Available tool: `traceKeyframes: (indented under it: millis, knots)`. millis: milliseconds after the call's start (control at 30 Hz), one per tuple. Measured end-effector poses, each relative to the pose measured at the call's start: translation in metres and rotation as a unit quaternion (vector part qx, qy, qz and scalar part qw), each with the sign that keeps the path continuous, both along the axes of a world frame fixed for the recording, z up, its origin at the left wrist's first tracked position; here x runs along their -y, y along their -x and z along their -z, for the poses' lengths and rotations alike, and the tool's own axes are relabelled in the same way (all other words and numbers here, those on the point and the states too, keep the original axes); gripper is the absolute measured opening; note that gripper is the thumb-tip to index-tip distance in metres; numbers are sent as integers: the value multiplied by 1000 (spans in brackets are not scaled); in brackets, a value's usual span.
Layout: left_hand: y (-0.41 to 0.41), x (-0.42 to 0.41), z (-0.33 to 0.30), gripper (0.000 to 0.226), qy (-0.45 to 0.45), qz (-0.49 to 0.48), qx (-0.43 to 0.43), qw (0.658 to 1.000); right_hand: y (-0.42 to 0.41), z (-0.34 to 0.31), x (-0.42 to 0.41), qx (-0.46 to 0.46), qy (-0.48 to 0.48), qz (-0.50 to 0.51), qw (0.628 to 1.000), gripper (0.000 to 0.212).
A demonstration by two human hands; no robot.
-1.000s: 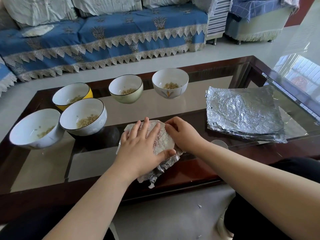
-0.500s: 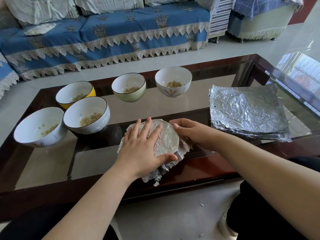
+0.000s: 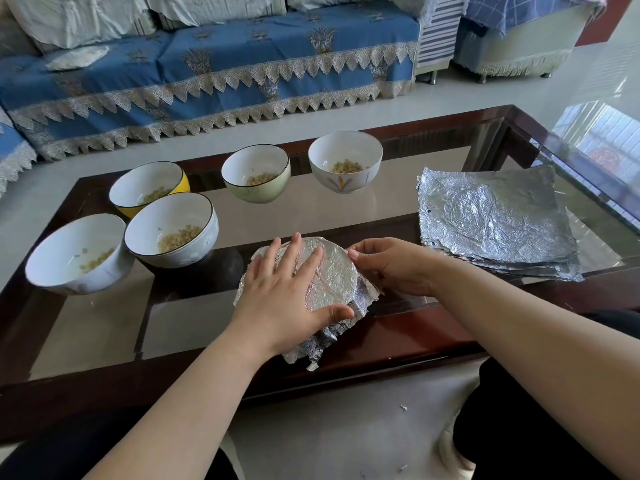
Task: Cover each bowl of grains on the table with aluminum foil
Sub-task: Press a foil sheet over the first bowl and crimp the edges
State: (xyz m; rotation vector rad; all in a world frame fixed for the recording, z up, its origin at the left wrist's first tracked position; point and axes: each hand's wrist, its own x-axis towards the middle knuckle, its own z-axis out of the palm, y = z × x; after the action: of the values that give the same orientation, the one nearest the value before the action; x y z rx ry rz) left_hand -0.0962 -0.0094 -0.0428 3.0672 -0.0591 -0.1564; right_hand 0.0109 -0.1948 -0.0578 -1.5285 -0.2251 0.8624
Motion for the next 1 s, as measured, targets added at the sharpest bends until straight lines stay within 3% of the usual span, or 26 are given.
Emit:
traceKeyframes:
  millis: [167, 300, 467, 700, 1000]
  knots:
    - [1, 0, 0, 122, -3, 0, -1, 1000, 8, 12, -8, 97, 61, 65, 991, 19]
    - [0, 0, 0, 120, -3, 1, 2, 1000, 13, 14, -12, 217, 168, 76, 959, 23]
    - [1, 0, 1, 118, -8, 0, -1, 1000, 15, 16, -15, 285, 219, 88, 929, 30]
    - [0, 0, 3, 121, -5, 2, 11, 1000, 15, 20, -23, 310, 230, 82, 919, 20]
    - [0, 0, 3, 118, -3, -2, 10, 1000, 13, 25, -24, 337, 278, 59, 897, 31]
